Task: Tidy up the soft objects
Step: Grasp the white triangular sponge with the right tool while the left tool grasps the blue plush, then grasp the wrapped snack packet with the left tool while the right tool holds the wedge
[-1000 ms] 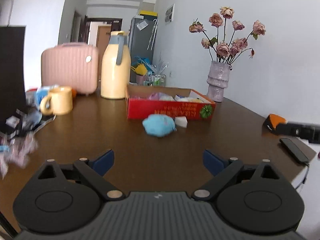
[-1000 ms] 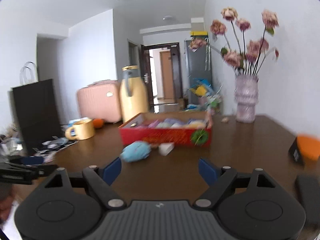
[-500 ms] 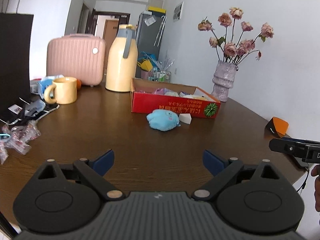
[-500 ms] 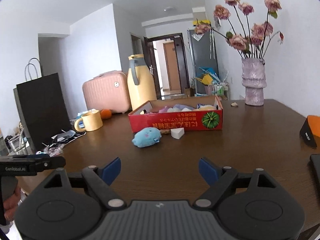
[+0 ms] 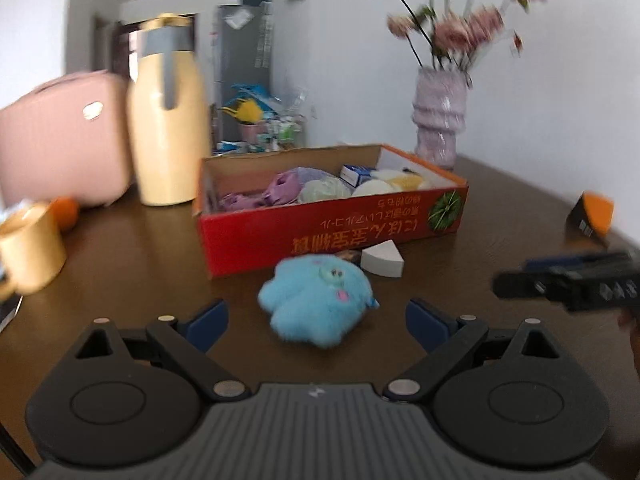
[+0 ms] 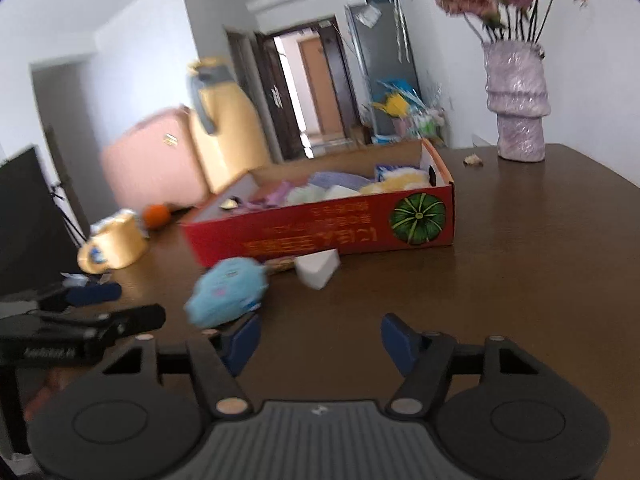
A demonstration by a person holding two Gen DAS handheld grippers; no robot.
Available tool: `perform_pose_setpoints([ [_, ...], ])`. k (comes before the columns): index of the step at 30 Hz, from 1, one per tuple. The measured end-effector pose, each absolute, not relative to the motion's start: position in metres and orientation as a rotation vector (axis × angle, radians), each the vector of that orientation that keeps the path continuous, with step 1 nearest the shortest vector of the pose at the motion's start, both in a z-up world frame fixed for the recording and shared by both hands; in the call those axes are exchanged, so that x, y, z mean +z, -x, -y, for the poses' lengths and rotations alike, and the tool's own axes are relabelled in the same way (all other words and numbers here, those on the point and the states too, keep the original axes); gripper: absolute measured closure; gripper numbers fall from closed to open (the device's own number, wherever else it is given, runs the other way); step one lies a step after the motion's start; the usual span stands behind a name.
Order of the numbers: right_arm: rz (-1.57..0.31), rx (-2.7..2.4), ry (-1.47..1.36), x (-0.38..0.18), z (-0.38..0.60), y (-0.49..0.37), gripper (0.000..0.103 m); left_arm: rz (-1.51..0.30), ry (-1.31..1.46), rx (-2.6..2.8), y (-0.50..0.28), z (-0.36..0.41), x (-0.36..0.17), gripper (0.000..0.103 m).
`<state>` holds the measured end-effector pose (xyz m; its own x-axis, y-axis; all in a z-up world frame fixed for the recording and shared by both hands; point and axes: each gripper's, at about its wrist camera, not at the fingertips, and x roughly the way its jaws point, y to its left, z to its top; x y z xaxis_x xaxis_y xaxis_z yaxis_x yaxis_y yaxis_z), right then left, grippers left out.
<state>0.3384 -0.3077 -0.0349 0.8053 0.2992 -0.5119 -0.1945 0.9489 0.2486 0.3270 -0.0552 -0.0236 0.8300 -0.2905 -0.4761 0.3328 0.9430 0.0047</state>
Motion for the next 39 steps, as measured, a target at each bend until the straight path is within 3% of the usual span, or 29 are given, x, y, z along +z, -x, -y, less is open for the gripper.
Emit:
perform_pose_setpoints([
  [9, -0.639, 0.335, -0.092, -0.055, 0.268, -0.45, 0.038, -0.584, -0.127, -0.407, -0.406, 0.07, -0.053, 0.003],
  [12, -0.657, 0.354, -0.087, -0.061, 0.259, -0.467, 0.048, -0.621, -0.104, -0.425, -0.417, 0.069, -0.062, 0.017],
  [18, -0.636, 0.338, -0.026, -0.069, 0.25, -0.469, 0.07, -0.641, -0.072, -0.441, -0.42, 0.063, -0.067, 0.021],
  [29, -0.63, 0.359, -0.04, -0.067, 0.257, -0.455, 0.073, -0.618, -0.13, -0.415, -0.402, 0.072, -0.065, 0.022],
  [39, -0.569, 0.349, -0.034, -0.051, 0.268, -0.38, 0.073, -0.617, -0.086, -0.515, -0.304, 0.094, -0.059, 0.01],
])
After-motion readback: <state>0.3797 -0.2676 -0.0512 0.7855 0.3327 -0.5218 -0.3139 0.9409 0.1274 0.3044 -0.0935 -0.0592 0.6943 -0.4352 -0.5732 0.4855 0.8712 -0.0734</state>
